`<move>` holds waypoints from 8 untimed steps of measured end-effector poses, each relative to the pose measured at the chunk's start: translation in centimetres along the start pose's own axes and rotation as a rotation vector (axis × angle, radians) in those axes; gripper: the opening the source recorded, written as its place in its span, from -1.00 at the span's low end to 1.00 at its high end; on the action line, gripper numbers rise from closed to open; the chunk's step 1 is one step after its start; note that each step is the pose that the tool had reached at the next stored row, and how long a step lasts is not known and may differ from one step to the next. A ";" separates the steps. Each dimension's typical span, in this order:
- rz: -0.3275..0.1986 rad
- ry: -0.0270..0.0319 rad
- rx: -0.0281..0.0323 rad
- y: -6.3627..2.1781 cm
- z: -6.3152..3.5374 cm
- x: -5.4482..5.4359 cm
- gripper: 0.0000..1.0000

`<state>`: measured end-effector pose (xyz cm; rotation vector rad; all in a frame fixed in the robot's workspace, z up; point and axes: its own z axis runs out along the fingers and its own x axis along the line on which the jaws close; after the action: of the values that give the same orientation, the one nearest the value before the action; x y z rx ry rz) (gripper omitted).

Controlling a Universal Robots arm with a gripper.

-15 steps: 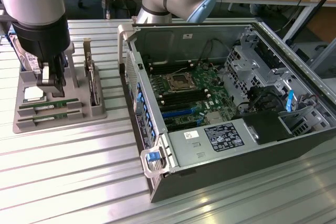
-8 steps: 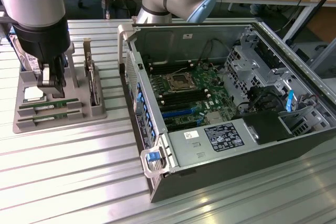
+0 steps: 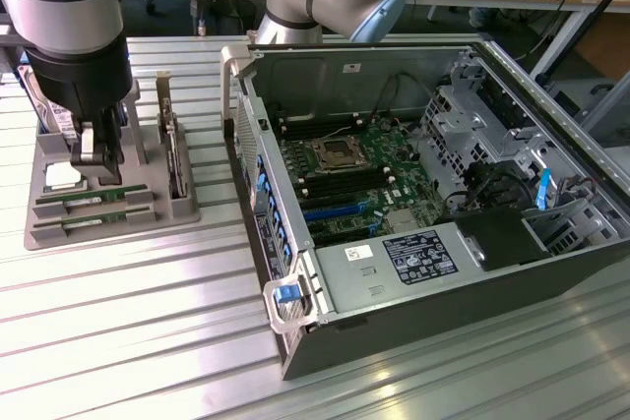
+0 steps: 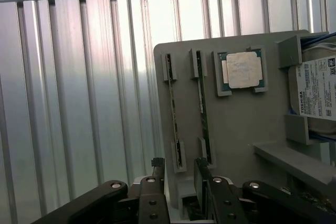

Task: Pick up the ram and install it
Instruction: 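Pick up the ram and move it above insertion slot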

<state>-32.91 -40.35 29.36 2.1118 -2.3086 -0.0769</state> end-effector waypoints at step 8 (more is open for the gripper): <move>-0.003 0.0001 -0.0001 0.01 0.49 0.1 -0.28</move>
<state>-32.94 -40.39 28.87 2.1157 -2.3049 -0.0769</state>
